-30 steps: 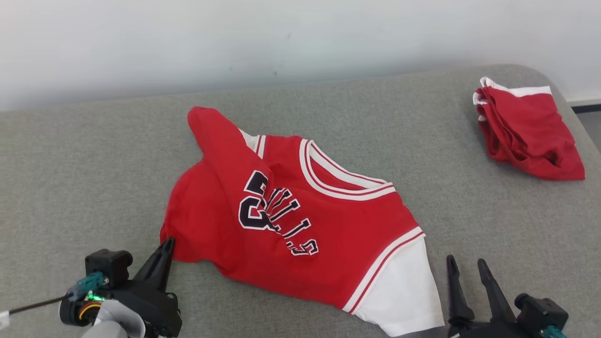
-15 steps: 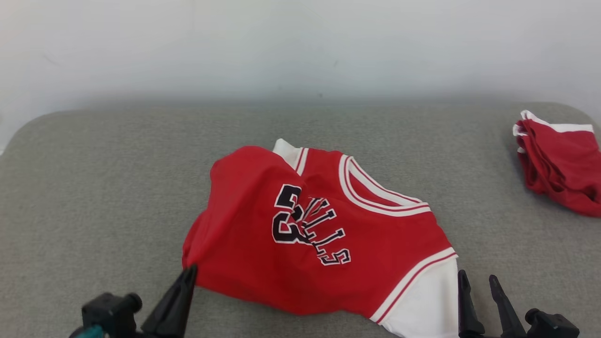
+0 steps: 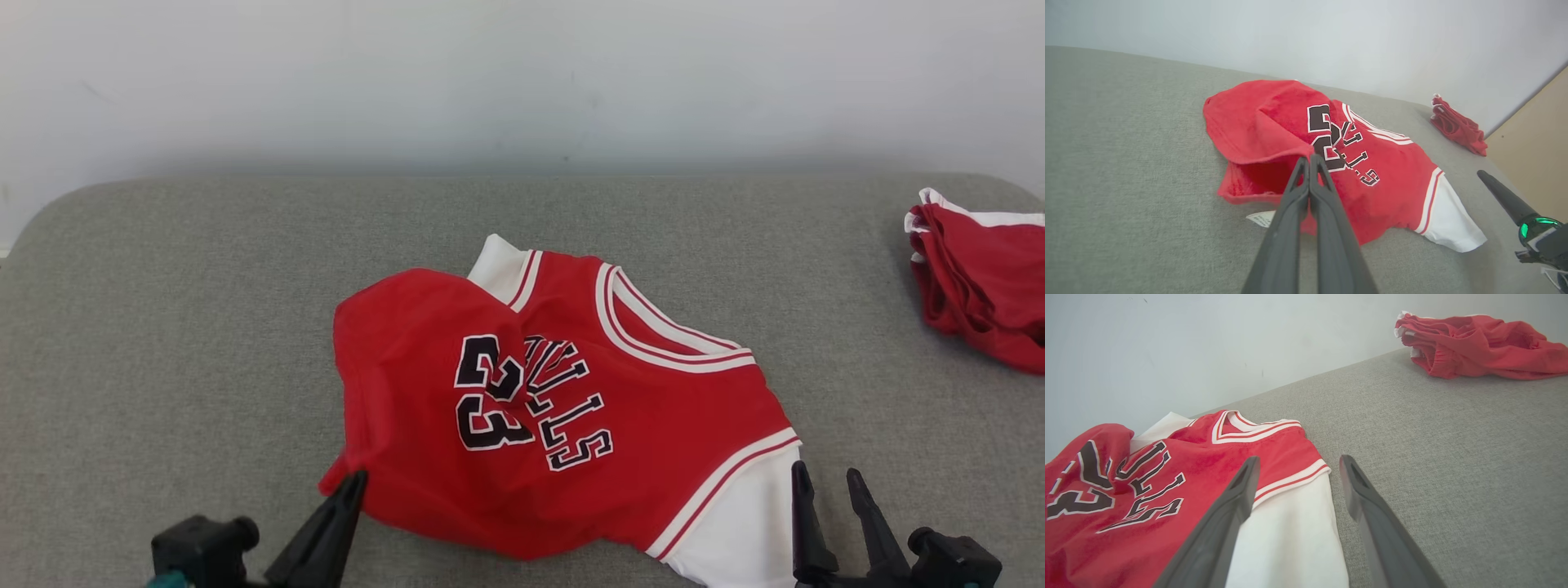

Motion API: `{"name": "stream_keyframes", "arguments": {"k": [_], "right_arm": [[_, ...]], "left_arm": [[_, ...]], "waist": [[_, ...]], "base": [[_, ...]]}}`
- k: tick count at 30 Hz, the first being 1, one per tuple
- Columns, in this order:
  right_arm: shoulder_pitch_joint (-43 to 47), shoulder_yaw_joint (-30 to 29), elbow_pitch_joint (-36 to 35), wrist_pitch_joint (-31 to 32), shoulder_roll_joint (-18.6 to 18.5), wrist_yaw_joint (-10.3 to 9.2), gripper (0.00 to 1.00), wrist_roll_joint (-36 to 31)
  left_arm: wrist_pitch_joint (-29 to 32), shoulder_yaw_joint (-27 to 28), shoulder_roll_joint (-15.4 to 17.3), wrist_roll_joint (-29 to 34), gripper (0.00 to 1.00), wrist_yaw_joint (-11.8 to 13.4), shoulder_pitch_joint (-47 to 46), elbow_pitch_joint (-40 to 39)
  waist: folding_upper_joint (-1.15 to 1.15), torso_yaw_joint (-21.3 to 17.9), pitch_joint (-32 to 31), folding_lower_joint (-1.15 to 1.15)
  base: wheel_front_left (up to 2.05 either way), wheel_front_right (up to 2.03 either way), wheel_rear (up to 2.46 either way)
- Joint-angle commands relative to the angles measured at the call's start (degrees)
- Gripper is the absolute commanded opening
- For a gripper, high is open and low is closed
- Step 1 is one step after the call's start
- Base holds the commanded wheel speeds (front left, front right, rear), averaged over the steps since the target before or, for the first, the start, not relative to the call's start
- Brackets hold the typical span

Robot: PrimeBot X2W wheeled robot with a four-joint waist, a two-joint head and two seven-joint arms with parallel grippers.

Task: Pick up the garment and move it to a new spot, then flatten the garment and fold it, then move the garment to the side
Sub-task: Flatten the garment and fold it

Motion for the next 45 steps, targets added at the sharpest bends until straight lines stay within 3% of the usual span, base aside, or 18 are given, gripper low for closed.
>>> {"name": "stream_keyframes", "arguments": {"k": [1, 7, 16, 21, 26, 27, 28, 29, 34, 45], "right_arm": [[-0.62, 0.23, 0.04, -0.01, 0.04, -0.11, 1.00, -0.09], [-2.78, 1.66, 0.83, -0.01, 0.05, -0.12, 1.00, 0.07], [-6.58, 2.98, 2.00, -0.01, 0.03, -0.12, 1.00, 1.57], [-6.97, 3.54, 2.44, -0.01, 0.06, -0.11, 1.00, 2.42], [-7.19, 3.27, 2.58, -0.01, 0.07, -0.11, 1.00, 2.73], [-7.12, 3.26, 2.61, -0.01, 0.07, -0.11, 1.00, 2.68], [-7.12, 3.26, 2.61, -0.01, 0.07, -0.11, 1.00, 2.68], [-7.01, 3.13, 2.57, -0.01, 0.06, -0.11, 1.00, 2.62], [-5.63, 2.20, 2.34, -0.01, 0.07, -0.11, 1.00, 1.92], [-3.74, 1.57, 2.02, -0.01, 0.02, -0.11, 1.00, 0.86]], "left_arm": [[-0.27, 0.46, -0.13, 0.47, 0.00, -0.60, -1.74, 0.88], [2.32, 0.24, -1.70, 1.02, 0.00, -7.44, -13.63, 11.59], [5.39, 1.50, -2.16, -0.03, 0.00, -17.57, -29.72, 34.65], [5.77, 0.35, -2.69, 0.49, 0.00, -20.64, -34.71, 43.58], [4.29, -1.27, -3.92, 1.29, 0.01, -21.97, -37.85, 49.18], [3.59, -1.61, -4.00, 1.60, 0.45, -21.98, -38.27, 50.09], [3.59, -1.61, -4.00, 1.60, 0.45, -21.98, -38.27, 50.09], [2.96, -1.76, -4.28, 1.45, 1.00, -22.07, -38.50, 50.89], [0.04, -3.06, -4.55, 0.76, 1.00, -22.57, -38.87, 52.12], [-3.79, -3.06, -2.05, -4.48, 1.00, -22.42, -32.14, 47.19]], "waist": [[0.00, -0.70, 0.45, 0.00], [0.00, -3.91, 2.15, 0.00], [0.00, -11.04, 6.43, 0.00], [0.00, -13.63, 7.40, 0.00], [0.00, -14.25, 7.37, 0.00], [0.00, -14.22, 7.24, 0.00], [0.00, -14.22, 7.24, 0.00], [0.00, -14.06, 7.05, 0.00], [0.00, -11.58, 5.87, 0.00], [0.00, -5.50, 3.64, 0.00]], "base": [[0.00, 0.00, 0.00], [0.00, 0.00, 0.00], [0.00, 0.00, 0.00], [0.00, 0.00, 0.00], [0.00, 0.00, 0.00], [0.00, 0.00, 0.00], [0.00, 0.00, 0.00], [0.00, 0.00, 0.00], [0.00, 0.00, 0.00], [0.00, 0.00, 0.00]]}}
